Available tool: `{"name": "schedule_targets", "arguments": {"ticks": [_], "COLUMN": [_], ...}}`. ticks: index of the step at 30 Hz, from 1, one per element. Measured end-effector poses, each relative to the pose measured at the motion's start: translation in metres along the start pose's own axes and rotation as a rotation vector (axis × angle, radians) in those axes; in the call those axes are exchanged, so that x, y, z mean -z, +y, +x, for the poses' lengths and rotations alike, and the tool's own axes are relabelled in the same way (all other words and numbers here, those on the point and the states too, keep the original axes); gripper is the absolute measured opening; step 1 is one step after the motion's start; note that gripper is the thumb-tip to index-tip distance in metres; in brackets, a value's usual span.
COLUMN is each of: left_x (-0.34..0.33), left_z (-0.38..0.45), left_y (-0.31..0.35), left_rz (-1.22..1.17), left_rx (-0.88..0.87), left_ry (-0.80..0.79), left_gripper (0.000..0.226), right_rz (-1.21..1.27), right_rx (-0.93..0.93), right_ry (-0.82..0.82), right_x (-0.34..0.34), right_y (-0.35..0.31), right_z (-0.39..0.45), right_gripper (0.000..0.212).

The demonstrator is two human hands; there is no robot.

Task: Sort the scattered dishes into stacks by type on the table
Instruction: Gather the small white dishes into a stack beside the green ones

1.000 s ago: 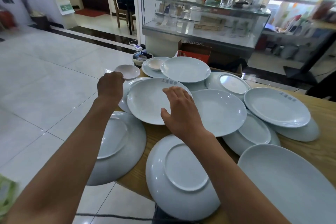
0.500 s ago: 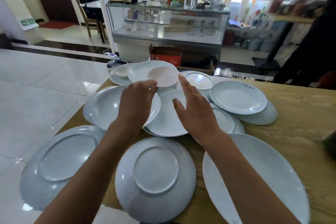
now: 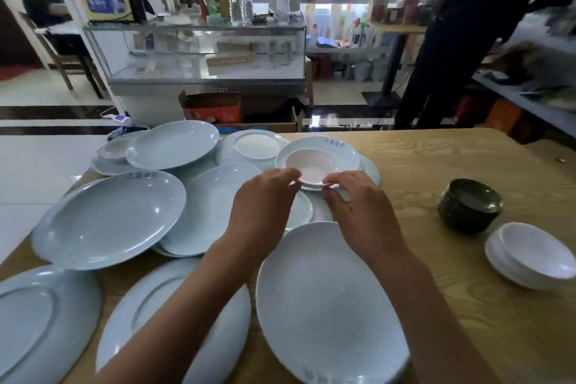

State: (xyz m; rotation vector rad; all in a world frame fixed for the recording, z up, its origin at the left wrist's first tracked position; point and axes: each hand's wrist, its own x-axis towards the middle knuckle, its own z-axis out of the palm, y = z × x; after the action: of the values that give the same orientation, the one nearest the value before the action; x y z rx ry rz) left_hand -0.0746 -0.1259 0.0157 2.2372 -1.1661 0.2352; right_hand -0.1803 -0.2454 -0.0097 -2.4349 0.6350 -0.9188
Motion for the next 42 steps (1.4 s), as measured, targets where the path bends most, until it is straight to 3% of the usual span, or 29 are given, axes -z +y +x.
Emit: {"name": "schedule_targets", "arguments": {"ticks": [6,17,30,37,42], "left_x": [-0.029,-0.076,-0.091,-0.091,-0.082], "left_z": [0.002,-0.024,-0.032,-0.036,-0.037], "left_y": [0.052,0.115,0.153,0.151,0.144], "left_rz": [-0.086,-0.117,-0.117,-0.082,-0.049], "left_rx": [-0.054,-0.392,-0.471,-0.491,-0.493], "left_ry": [-0.161,-0.355,-0.391,-0.42,-0.38], "left_gripper": [0.05,0.048,0.048,0.049,0.051], "right_rz": [-0.021,-0.07,-0.155,-0.265,-0.286], "right_rx": [-0.195,-0.589,-0.652,-0.712,-0.641], "right_ry": [0.117,0.396,0.448,0.388,0.356], "right_x": [0.048,0.114,0.138,0.133,0.12], "right_y": [0.048,0.129,0.156,0.152,0.122], "right_z": [-0.032,-0.119,-0.133,-0.138,-0.133], "right_gripper": [0.023,0.019,0.02,0.05,0.055]}}
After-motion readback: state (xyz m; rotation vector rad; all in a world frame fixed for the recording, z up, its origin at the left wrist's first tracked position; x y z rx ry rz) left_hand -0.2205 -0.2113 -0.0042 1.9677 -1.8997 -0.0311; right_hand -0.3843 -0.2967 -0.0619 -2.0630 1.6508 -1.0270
